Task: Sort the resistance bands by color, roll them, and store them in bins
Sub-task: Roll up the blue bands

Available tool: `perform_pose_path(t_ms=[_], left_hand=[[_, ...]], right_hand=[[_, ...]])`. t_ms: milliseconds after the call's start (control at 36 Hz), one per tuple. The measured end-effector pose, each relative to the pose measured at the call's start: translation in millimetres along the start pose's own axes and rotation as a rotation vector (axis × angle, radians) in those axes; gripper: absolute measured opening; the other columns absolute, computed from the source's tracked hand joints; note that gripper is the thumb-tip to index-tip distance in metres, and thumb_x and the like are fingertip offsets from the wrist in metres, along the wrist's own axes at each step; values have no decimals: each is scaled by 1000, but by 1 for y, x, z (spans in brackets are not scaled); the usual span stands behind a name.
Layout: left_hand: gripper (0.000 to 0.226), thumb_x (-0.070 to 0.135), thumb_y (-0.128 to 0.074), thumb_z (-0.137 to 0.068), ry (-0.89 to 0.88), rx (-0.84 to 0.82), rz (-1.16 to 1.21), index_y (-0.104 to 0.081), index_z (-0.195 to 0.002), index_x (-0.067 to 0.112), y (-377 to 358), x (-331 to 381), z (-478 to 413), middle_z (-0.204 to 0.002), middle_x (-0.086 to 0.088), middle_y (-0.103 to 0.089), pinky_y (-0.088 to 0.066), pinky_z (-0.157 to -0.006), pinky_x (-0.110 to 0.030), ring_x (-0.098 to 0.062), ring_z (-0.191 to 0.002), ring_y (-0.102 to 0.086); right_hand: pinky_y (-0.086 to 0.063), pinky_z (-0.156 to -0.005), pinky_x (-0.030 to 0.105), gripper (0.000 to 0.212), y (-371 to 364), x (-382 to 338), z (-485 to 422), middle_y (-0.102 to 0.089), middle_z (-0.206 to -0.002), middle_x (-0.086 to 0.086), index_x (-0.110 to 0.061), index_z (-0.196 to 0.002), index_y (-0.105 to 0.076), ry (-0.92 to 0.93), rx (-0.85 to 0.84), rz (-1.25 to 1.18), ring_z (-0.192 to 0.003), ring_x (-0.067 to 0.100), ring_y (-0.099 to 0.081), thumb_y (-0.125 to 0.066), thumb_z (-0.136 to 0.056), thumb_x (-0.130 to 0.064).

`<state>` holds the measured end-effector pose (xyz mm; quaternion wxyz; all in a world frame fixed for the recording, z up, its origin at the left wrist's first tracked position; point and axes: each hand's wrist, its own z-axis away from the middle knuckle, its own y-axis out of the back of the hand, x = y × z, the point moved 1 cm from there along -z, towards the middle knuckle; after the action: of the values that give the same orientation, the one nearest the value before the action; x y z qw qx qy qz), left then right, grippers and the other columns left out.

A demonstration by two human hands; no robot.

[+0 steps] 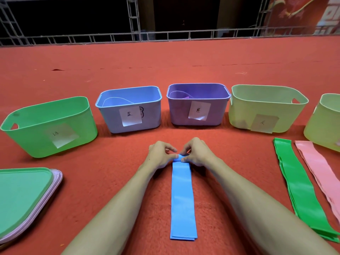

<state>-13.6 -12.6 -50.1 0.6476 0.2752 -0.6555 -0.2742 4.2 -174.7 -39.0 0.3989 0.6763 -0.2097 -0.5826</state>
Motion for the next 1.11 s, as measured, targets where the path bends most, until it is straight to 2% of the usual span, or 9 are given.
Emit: perform_pose_path(t_ms=[83,222,361,444,556,667,722,861,1111], left_hand=[[15,28,-78,-77,14,-56,-17,-78,-92,27,-2,-4,-2,-96,5,-75,-46,-98,-33,-18,-107,-60],[5,29,-79,-75,-15,-73,-10,-77,-80,27,-1,-1,0,-85,7,-74,-48,-88,-28,-17,-95,-65],[16,32,-79,-72,-27,-74,-19,-67,-64,40,-2,-5,6,-82,16,-72,-50,-92,-42,-14,-93,-66],[21,31,-77,-68,-36,-51,-2,-66,-61,47,-5,-7,10,-81,20,-71,-49,-92,-45,-15,-94,-66],[27,29,-80,-66,-32,-23,20,-64,-59,49,-7,-8,14,-79,21,-71,-49,-92,-47,-20,-97,-64],[16,43,-75,-53,-31,-31,89,-67,-64,49,-11,-12,15,-82,17,-72,-50,-92,-45,-20,-99,-65],[15,44,-75,-53,-44,-44,108,-71,-68,42,-10,-12,16,-81,16,-73,-51,-92,-41,-19,-98,-65],[15,18,-73,-74,-70,-63,130,-71,-64,29,-4,-3,23,-76,13,-73,-49,-95,-39,-8,-84,-67],[15,37,-71,-60,-27,-11,59,-64,-61,51,-6,0,31,-73,20,-69,-48,-93,-48,-20,-97,-63]], right_hand=[[-53,-77,26,19,-1,3,1,-74,-87,1,-14,-84,-76,0,1,-14,-77,12,-64,-85,-67,-13],[-52,-73,28,13,1,4,4,-75,-84,3,-15,-83,-77,-2,-16,-75,-74,10,-63,-82,-72,-20],[-53,-69,33,5,2,9,5,-74,-75,3,-15,-77,-78,-10,-34,-166,-63,5,-57,-77,-77,-20],[-49,-68,26,3,-3,11,8,-73,-76,1,-13,-80,-77,-30,23,-225,-62,1,-56,-77,-77,-15],[-45,-74,19,27,-3,9,11,-72,-93,-1,-12,-100,-76,-59,2,-210,-82,4,-63,-81,-74,-17],[-41,-57,14,15,0,4,14,-74,-81,-1,-16,-92,-78,-38,-73,-106,-64,-1,-55,-78,-77,-19],[-41,-56,14,17,1,1,15,-75,-83,0,-16,-92,-78,-37,-67,-90,-66,1,-57,-80,-75,-21],[-42,-63,16,21,0,-1,20,-71,-79,-2,-15,-91,-77,-45,-49,-94,-73,5,-60,-83,-72,-22],[-48,-70,20,21,2,-3,28,-74,-88,0,-16,-91,-78,-41,-39,-102,-76,6,-61,-83,-72,-21]])
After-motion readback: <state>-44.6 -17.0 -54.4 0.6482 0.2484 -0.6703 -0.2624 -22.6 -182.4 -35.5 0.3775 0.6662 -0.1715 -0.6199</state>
